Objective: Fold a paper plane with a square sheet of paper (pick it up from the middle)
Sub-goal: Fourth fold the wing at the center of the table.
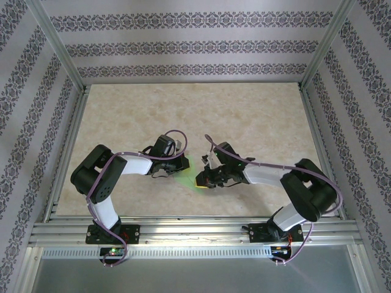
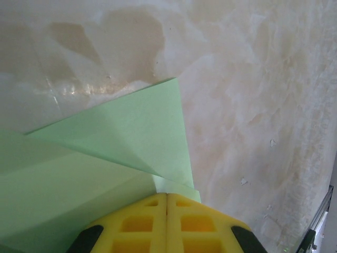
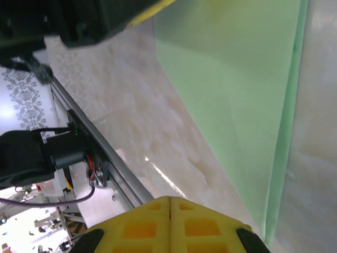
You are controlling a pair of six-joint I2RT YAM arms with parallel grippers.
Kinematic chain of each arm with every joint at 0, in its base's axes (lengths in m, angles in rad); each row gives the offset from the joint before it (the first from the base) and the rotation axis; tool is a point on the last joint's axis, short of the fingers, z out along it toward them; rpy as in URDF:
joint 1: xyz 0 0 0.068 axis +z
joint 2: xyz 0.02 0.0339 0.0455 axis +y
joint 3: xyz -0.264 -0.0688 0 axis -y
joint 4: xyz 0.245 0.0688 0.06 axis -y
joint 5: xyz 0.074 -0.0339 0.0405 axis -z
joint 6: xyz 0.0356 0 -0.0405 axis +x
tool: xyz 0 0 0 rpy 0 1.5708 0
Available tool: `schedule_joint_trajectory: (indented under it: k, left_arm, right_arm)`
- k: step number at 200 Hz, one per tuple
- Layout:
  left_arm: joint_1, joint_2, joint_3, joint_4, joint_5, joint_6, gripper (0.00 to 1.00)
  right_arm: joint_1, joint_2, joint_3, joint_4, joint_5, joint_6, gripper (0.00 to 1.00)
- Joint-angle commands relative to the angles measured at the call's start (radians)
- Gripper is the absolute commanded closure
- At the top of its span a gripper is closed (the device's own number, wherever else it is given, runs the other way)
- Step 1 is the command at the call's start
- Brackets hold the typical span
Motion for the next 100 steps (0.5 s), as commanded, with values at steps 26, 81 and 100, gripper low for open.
schedule_joint_trajectory:
  k: [26, 81, 100]
  left_arm:
    - [0.016, 0.009, -0.026, -0.091, -0.047, 0.002, 0.98]
    - [0.016, -0.048, -0.011, -0.053, 0.037, -0.018, 0.95]
    - [0.013, -0.113, 0.011, -0.068, 0.061, -0.021, 0.91]
  right_arm:
    - [-0.02, 0.116, 0.06, -0.003, 0.056, 0.015, 0.96]
    - [-0.019, 0.167, -0.044, -0.017, 0.136, -0.018, 1.0]
    - [-0.018, 0.169, -0.068, 0.007, 0.138, -0.01, 1.0]
